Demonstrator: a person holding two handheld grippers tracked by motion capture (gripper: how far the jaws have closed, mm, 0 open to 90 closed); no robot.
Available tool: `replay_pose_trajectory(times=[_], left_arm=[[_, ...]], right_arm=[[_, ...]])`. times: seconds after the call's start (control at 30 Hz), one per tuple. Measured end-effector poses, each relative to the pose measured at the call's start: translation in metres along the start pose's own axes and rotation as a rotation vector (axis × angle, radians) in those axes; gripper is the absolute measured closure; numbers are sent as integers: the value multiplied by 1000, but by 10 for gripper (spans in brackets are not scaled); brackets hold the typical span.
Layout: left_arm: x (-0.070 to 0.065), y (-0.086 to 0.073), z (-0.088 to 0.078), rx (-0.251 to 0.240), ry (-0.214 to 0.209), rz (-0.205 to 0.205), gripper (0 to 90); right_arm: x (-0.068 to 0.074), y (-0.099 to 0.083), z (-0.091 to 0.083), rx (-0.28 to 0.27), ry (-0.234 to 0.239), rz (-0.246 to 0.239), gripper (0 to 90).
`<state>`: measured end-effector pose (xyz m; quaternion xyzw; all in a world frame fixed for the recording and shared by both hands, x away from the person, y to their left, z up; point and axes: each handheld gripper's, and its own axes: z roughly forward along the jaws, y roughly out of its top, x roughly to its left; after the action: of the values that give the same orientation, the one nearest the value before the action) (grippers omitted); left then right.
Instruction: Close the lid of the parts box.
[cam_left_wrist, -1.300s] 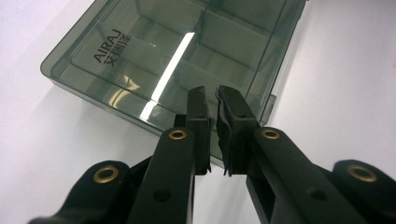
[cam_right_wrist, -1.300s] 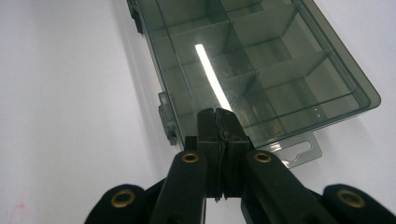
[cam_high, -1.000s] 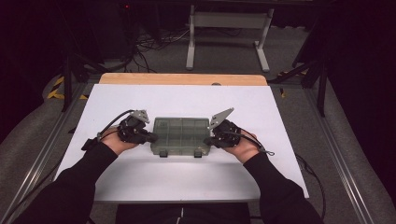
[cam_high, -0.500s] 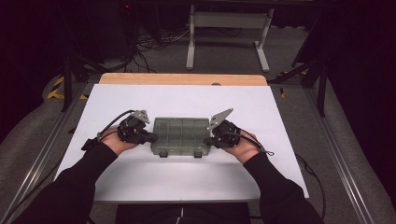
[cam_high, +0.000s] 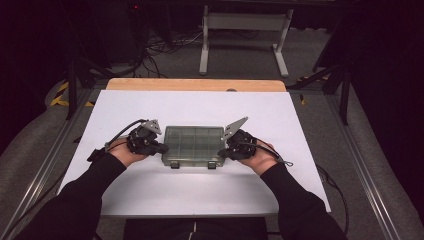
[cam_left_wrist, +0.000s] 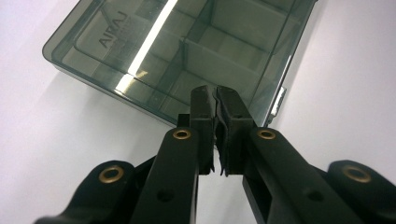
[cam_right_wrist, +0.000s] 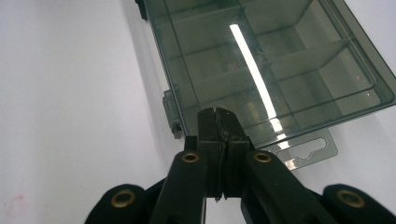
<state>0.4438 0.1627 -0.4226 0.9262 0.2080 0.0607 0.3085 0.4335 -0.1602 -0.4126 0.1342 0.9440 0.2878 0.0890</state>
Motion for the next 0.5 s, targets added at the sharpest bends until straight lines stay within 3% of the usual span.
replay_pose_trajectory(times=[0.27, 0.4, 0.5], left_arm=[[0, 0, -1, -33, -22, -24, 799], [-2, 3, -4, -63, -12, -39, 657], [-3, 3, -8, -109, -5, -40, 492]], right_arm=[[3, 1, -2, -12, -31, -10, 831], [4, 2, -7, -56, -67, -16, 681], [4, 3, -12, -100, -77, 15, 535]])
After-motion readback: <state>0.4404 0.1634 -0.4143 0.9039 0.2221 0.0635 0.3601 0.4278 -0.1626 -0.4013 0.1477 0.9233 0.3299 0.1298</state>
